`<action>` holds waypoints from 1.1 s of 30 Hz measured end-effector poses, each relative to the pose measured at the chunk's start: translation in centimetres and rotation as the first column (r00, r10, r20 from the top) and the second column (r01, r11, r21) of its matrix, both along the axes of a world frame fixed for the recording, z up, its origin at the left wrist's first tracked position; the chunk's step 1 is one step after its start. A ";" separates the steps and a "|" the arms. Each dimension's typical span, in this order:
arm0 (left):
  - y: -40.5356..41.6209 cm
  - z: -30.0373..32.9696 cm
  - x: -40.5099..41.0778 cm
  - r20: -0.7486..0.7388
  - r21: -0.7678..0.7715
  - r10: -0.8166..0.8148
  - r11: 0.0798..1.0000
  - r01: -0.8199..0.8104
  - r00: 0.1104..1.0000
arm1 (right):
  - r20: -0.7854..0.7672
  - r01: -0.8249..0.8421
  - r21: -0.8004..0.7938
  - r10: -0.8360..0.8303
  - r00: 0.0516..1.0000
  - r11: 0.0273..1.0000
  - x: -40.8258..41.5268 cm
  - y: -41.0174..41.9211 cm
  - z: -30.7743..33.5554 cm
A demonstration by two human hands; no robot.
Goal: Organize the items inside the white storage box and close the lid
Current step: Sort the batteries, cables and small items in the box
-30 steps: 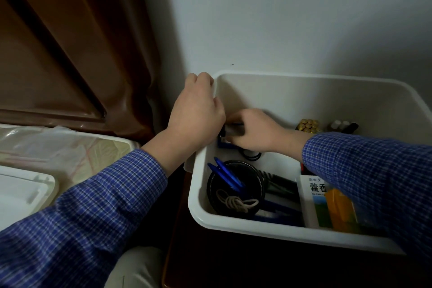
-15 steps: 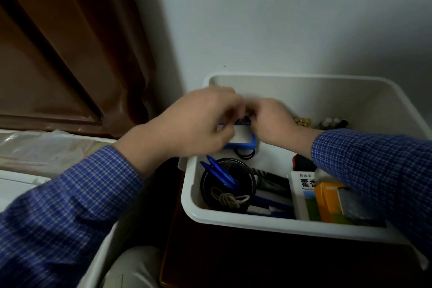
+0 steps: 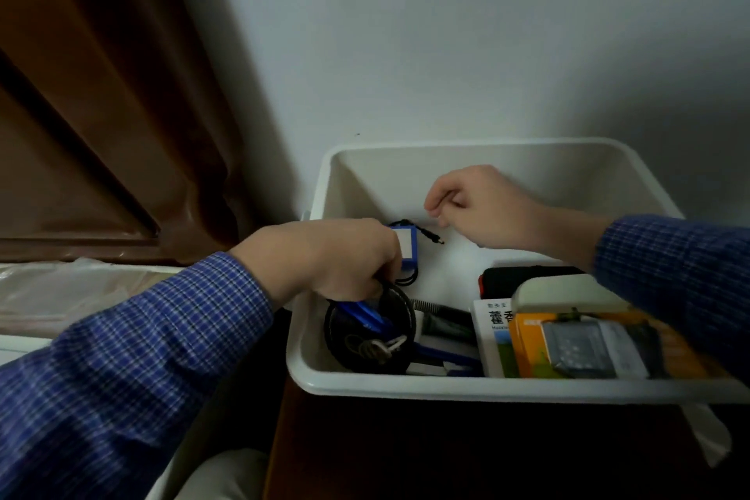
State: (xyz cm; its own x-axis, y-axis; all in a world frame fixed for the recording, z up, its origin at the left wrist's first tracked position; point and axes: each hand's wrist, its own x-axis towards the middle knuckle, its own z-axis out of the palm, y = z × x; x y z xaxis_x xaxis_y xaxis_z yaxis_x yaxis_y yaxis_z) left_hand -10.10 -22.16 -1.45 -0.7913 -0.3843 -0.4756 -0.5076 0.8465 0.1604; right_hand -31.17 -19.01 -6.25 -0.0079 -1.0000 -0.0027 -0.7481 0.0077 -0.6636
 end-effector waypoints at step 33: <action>-3.7 -9.0 -9.5 -0.087 -0.081 0.166 0.982 -0.173 0.982 | -0.204 0.122 0.039 -0.112 0.973 0.992 -7.2 4.0 8.3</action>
State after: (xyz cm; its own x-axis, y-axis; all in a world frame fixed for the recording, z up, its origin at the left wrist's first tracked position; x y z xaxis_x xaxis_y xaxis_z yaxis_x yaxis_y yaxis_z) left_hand -19.65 -25.85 -10.43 -0.7452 -0.5531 -0.3725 -0.6332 0.7621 0.1350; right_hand -38.38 -15.03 2.05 -0.1303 -0.9907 -0.0404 -0.8579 0.1331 -0.4962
